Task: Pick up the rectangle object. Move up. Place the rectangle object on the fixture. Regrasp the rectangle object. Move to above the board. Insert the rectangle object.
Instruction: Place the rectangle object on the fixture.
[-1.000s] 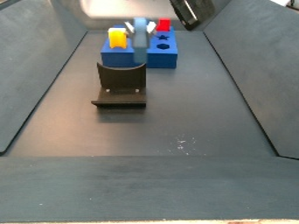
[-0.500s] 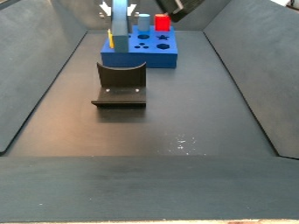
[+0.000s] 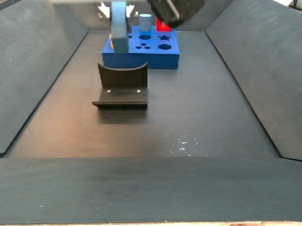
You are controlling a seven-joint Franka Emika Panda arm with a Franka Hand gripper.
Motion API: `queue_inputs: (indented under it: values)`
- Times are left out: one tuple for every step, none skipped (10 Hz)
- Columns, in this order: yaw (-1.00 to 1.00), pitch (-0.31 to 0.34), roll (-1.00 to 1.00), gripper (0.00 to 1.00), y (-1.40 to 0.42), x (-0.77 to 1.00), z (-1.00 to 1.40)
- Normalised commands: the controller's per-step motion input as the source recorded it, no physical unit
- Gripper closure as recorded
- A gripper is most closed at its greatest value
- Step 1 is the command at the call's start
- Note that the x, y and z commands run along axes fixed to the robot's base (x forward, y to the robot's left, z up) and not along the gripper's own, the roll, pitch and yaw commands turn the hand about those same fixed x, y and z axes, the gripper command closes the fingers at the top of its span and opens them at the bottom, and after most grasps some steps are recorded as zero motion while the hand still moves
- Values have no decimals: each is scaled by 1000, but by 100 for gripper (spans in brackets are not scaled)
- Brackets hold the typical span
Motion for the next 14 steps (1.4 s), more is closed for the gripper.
queue_inputs:
  values:
    - [-161,53,-1000,100,90,133,-1000]
    - [-162,75,-1000,100,91,148,-1000]
    - [-165,83,-1000,100,97,157,-1000]
    - [-168,88,-1000,100,102,161,-1000]
    - [-181,87,-1000,100,113,176,-1000]
    - [-191,92,-1000,100,121,184,-1000]
    - [-205,99,-1000,100,126,195,-1000]
    - [-223,103,-1000,100,110,165,-797]
    - [-170,87,-911,100,95,141,-626]
    - [-152,51,-659,100,84,118,-411]
    - [-136,32,-498,100,125,94,-361]
    - [-127,-28,-376,100,158,69,-322]
    - [-120,-34,-345,100,159,68,-320]
    - [0,0,0,0,0,0,0]
